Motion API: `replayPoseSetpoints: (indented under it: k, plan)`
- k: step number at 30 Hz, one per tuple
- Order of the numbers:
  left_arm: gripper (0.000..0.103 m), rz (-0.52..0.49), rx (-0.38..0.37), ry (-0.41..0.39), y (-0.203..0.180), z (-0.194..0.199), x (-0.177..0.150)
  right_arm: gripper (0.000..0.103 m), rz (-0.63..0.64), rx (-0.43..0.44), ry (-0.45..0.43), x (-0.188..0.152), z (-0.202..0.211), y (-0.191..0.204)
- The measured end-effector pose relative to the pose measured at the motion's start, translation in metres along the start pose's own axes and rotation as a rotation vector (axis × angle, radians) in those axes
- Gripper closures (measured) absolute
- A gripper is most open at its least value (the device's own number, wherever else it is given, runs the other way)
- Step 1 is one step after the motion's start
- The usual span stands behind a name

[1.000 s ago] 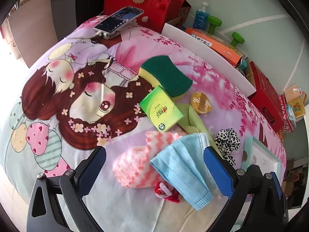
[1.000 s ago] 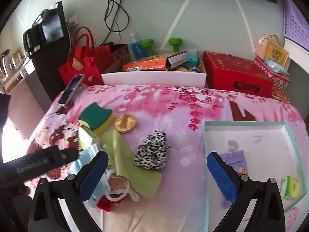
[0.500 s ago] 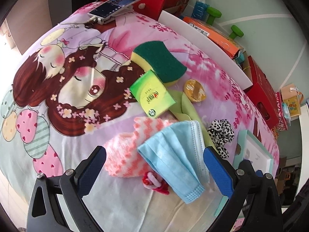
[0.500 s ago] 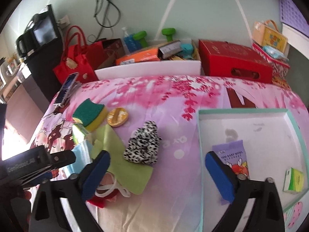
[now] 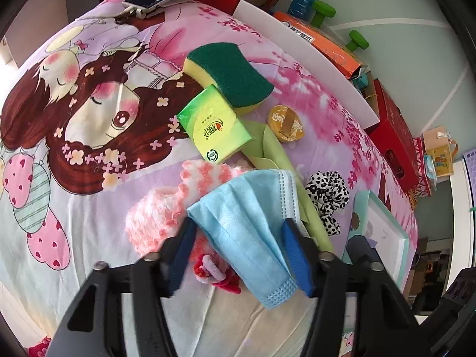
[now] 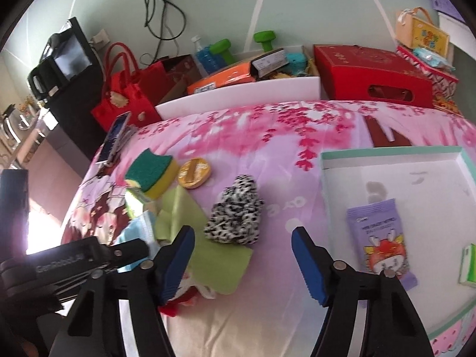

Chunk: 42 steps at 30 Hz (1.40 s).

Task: Organize soft objects
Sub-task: 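Grasp the blue face mask with the left gripper while the right gripper grasps the light-green cloth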

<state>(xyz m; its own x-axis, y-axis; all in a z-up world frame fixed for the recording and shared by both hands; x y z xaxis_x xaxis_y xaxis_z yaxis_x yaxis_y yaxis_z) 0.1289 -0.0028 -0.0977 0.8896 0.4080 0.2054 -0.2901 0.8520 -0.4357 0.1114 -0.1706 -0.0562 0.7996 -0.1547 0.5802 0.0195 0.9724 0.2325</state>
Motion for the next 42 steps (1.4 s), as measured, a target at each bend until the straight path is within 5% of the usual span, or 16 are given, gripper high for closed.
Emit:
replayPoseSetpoints:
  k: [13,22,32,42]
  plan:
    - [0.09,0.062,-0.074,-0.013,0.005,0.003,0.005,0.043,0.04,0.053,0.03,-0.007,-0.01,0.02]
    - [0.092,0.082,-0.116,-0.091,0.013,0.026,0.016,0.05,0.076,0.074,0.023,-0.007,-0.011,0.033]
    - [0.092,0.161,-0.07,-0.227,0.046,0.062,0.036,0.06,0.165,0.08,0.042,-0.013,-0.021,0.057]
    - [0.092,0.196,-0.074,-0.218,0.057,0.059,0.039,0.081,0.188,0.068,0.08,-0.019,-0.046,0.066]
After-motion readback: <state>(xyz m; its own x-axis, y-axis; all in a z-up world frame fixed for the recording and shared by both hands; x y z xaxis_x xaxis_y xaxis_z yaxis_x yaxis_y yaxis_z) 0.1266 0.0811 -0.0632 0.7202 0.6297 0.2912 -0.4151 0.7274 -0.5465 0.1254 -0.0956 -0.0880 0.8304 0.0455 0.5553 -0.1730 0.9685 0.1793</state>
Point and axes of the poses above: each gripper's, at about its wrist camera, not at the fingertips, and z roughly against the way its jaws point, y to its left, x to its top, the point moved 7 cm from there along -z, roughly the way its jaws point, and after that the axes turned 2 degrees about -x, right-handed, at the moved point
